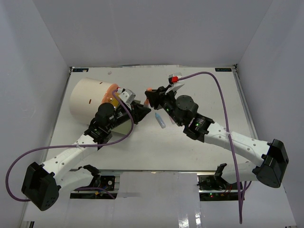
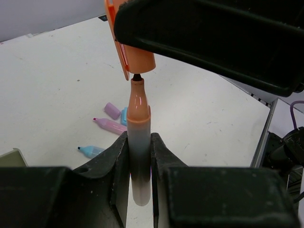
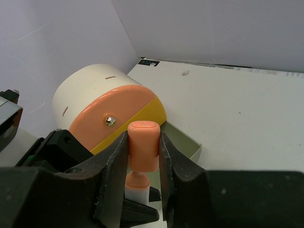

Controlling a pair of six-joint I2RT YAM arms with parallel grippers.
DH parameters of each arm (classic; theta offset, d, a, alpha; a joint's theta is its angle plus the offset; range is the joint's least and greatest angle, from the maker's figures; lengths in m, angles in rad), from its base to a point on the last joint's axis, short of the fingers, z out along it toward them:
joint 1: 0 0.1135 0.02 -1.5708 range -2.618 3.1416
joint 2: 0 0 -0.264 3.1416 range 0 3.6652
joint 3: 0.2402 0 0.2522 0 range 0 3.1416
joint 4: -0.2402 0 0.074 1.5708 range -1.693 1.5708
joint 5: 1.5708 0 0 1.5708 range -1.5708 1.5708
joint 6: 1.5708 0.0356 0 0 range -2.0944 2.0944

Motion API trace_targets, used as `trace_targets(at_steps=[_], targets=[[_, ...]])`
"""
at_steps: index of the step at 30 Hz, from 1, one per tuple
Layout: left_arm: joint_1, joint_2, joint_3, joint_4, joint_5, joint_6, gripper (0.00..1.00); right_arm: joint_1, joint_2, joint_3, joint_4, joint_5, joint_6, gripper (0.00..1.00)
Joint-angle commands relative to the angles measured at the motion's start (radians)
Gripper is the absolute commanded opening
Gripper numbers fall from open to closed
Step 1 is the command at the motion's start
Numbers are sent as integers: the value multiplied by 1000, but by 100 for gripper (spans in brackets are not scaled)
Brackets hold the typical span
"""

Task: Sort the stationery into containers
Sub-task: Close the pen cap on the pen.

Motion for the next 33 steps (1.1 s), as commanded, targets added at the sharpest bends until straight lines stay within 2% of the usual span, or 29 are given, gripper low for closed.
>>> trace_targets(at_steps=[1, 33], targets=[[5, -19, -11, 15, -5, 4, 25, 10, -6, 6, 69, 20, -13, 8], [10, -70, -51, 76, -55, -29, 24, 56, 0, -71, 65, 23, 35, 8]])
